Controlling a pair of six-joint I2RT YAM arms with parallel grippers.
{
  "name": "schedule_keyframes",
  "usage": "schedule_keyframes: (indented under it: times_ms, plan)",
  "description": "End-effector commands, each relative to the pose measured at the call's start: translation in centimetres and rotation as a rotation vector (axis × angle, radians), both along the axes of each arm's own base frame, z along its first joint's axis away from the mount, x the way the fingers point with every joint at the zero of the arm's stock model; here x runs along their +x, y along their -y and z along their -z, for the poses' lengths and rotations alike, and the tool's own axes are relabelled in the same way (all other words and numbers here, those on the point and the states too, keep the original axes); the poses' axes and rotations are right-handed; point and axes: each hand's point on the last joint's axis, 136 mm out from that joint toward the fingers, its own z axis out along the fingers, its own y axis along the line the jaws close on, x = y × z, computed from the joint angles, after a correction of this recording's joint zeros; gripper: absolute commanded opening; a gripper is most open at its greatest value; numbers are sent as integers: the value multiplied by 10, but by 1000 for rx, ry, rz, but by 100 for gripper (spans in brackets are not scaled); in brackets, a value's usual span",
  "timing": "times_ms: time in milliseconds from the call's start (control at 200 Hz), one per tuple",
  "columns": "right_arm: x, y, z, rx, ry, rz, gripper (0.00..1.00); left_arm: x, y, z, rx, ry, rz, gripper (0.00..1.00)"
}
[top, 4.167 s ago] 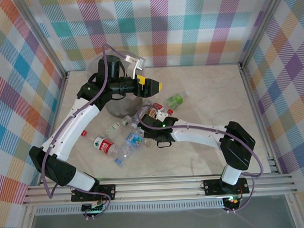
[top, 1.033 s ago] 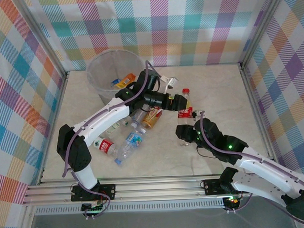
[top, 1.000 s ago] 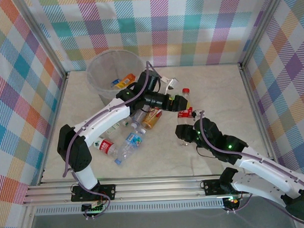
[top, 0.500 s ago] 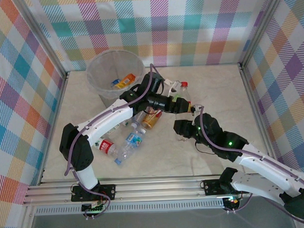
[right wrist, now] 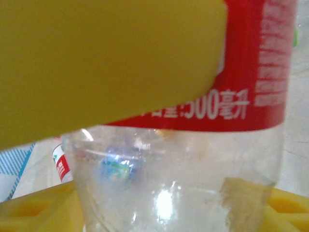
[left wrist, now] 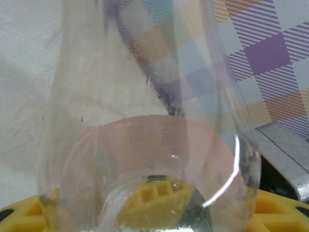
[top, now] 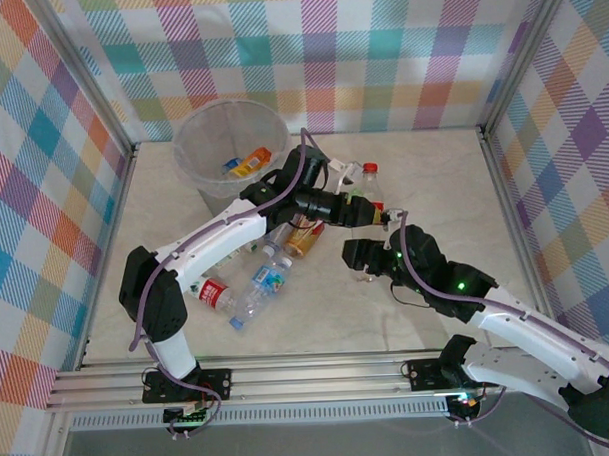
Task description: Put the plastic bottles in the bin
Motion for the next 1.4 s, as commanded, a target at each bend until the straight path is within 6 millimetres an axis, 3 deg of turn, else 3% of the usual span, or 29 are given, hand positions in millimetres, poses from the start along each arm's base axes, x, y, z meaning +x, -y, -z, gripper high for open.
schedule_keyframes:
  times_ms: [0, 235, 430, 620, 855, 1140, 1395]
  plan:
    - [-9, -7, -8, 27, 24, -77, 82, -2, -10, -22, -29, 64, -1, 56]
    - [-35, -8, -14, 11, 25, -218, 100, 10, -25, -29, -2, 112, -32, 56]
    - [-45, 11, -22, -9, 66, -206, 100, 12, -38, -41, 69, 197, -42, 56]
    - [-61, 15, -51, 18, 138, -282, 100, 24, -62, -77, 175, 355, -125, 56]
    - [-69, 2, -82, 59, 190, -375, 100, 60, -110, -123, 341, 555, -323, 57]
    - [-66, -19, -80, 89, 158, -428, 100, 113, -184, -179, 435, 727, -626, 58]
    - [-64, -20, -76, 117, 136, -406, 100, 154, -251, -192, 531, 780, -822, 59]
